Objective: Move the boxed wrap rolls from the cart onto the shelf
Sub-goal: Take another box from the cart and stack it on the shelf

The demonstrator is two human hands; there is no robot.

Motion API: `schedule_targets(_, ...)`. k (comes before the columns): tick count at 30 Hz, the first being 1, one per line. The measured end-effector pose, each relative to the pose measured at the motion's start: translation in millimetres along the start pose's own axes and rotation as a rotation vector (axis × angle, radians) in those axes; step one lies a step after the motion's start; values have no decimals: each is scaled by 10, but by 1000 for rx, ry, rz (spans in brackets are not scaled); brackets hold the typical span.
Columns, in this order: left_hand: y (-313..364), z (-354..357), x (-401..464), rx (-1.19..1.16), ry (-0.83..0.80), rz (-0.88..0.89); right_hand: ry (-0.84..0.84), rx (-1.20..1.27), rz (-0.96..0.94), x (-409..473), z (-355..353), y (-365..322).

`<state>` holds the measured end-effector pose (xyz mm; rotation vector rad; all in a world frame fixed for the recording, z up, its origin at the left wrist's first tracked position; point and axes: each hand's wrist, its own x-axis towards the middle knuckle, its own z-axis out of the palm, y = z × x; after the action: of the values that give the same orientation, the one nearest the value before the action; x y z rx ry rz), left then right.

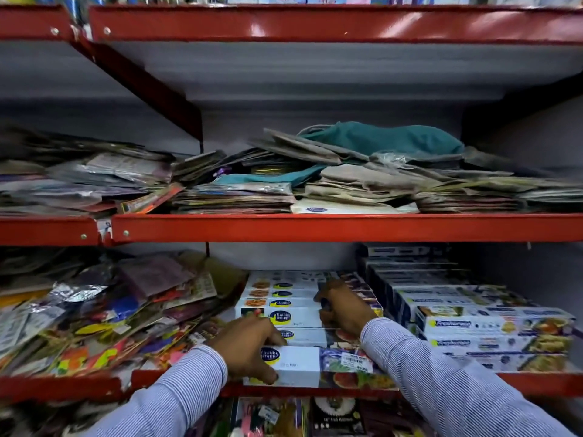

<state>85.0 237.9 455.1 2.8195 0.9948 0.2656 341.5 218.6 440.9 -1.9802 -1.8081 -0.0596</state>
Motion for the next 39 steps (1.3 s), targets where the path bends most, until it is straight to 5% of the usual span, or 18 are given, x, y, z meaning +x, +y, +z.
schedule_targets(10, -72, -144, 447, -70, 59, 40, 43, 23, -72, -150, -525, 12)
schedule_targets(15, -116, -79, 606, -115, 139, -11, -100, -71, -130, -414, -397, 39)
schedule_targets(22, -194, 188, 550, 160, 358, 50, 54, -131, -186, -501, -61, 147)
schedule_targets(39, -283, 437, 491, 88, 384, 18, 11, -206, -279, -501, -88, 351)
